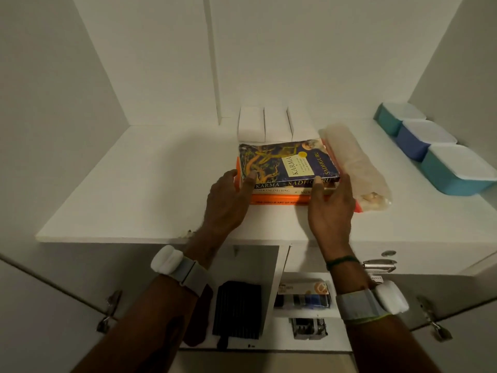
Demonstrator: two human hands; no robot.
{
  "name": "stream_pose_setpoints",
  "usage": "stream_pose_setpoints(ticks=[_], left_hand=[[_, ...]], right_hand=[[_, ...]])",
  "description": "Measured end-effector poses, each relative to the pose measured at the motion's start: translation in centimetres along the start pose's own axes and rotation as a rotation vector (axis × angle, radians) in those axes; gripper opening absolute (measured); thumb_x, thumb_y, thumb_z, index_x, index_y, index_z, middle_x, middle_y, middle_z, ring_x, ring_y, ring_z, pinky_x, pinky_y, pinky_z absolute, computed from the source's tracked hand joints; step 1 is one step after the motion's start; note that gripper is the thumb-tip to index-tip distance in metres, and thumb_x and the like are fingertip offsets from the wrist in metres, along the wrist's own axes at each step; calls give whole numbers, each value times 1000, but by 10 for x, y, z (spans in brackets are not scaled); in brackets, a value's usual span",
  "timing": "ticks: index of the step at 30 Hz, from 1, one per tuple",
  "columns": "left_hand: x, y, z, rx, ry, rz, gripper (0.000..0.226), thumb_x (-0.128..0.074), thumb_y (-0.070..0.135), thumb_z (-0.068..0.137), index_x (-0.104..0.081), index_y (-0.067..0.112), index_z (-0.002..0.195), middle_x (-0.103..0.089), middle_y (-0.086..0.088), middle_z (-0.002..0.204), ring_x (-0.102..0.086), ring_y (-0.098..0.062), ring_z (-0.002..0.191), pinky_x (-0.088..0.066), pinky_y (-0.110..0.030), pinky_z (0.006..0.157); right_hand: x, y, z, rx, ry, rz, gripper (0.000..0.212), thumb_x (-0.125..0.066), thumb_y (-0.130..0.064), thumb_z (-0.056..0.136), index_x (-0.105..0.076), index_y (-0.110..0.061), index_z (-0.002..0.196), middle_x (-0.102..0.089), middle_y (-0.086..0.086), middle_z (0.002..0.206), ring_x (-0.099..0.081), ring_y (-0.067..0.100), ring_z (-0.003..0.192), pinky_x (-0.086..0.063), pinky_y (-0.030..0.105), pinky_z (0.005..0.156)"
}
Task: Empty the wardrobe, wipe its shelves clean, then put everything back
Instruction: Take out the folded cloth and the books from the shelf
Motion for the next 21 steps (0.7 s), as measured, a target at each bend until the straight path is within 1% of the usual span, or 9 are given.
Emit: stream_pose_setpoints(ticks=[4, 6, 8, 9, 12, 15, 17, 19, 21], left_hand=[[7, -3, 10, 1, 60, 23, 40, -47, 45, 100, -61, 17, 125, -68, -4, 116, -61, -19, 98, -50, -35, 85], [24, -11, 21, 37, 107, 23, 30, -45, 29, 102, -63, 15, 122, -67, -8, 115, -60, -23, 99, -41, -29, 79], [43, -22, 33, 61, 149, 31, 32, -44, 26, 103, -62, 13, 127, -65, -10, 123, -58, -24, 108, -36, -25, 82], [51, -27, 37, 86, 163, 24, 37, -45, 27, 103, -59, 12, 133, -62, -10, 132, -56, -23, 115, -36, -24, 87], [66, -42, 37, 185, 202, -20, 55, -47, 39, 102, -42, 13, 150, -46, -9, 152, -45, -24, 137, -36, -34, 110], [68, -45, 21, 226, 239, -32, 60, -45, 47, 100, -41, 12, 148, -46, -9, 150, -46, -24, 135, -39, -40, 112], [58, -43, 9, 262, 227, -56, 47, -44, 48, 101, -53, 13, 130, -61, -2, 124, -59, -15, 112, -49, -32, 93], [43, -35, -5, 273, 172, -52, 42, -40, 55, 101, -55, 16, 108, -60, 4, 99, -61, -9, 91, -49, -24, 74], [25, -25, -14, 242, 86, -30, 54, -36, 64, 98, -57, 19, 118, -56, -2, 114, -59, -19, 106, -52, -37, 88]], right_hand=[[1, -7, -16, -51, -67, 55, 51, -47, -51, 99, -41, -27, 143, -54, -3, 140, -51, 19, 127, -45, 47, 108], [3, -15, -43, -81, -146, 100, 46, -48, -46, 102, -41, -27, 143, -56, -3, 136, -57, 14, 120, -51, 35, 100], [4, -27, -74, -68, -221, 166, 32, -50, -40, 103, -52, -27, 131, -65, -7, 116, -65, 5, 97, -54, 16, 78], [5, -31, -83, -40, -227, 167, 26, -50, -38, 103, -58, -24, 124, -68, -8, 107, -67, 4, 90, -53, 13, 72], [15, -44, -67, 29, -103, 183, 19, -51, -29, 104, -65, -17, 106, -68, -8, 94, -61, -5, 83, -46, 7, 69], [19, -47, -10, 63, 41, 164, 15, -53, -27, 103, -63, -16, 99, -63, -12, 89, -56, -8, 80, -45, 12, 72], [-4, -34, 29, -18, -110, 137, 24, -53, -38, 101, -66, -18, 96, -67, -10, 87, -61, -4, 79, -50, 27, 79], [-37, -20, 45, -164, -404, 183, 33, -52, -48, 101, -71, -21, 94, -72, -5, 80, -68, 7, 71, -50, 33, 72], [-54, -15, 40, -252, -574, 187, 34, -55, -46, 100, -75, -23, 86, -73, -4, 71, -69, 14, 63, -48, 34, 66]])
Point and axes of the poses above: each hand's wrist, its own z-axis towards the middle knuckle, its own x-axis out of the back of the hand, y = z × x, the point moved 7 cm from there along z, towards the middle knuckle
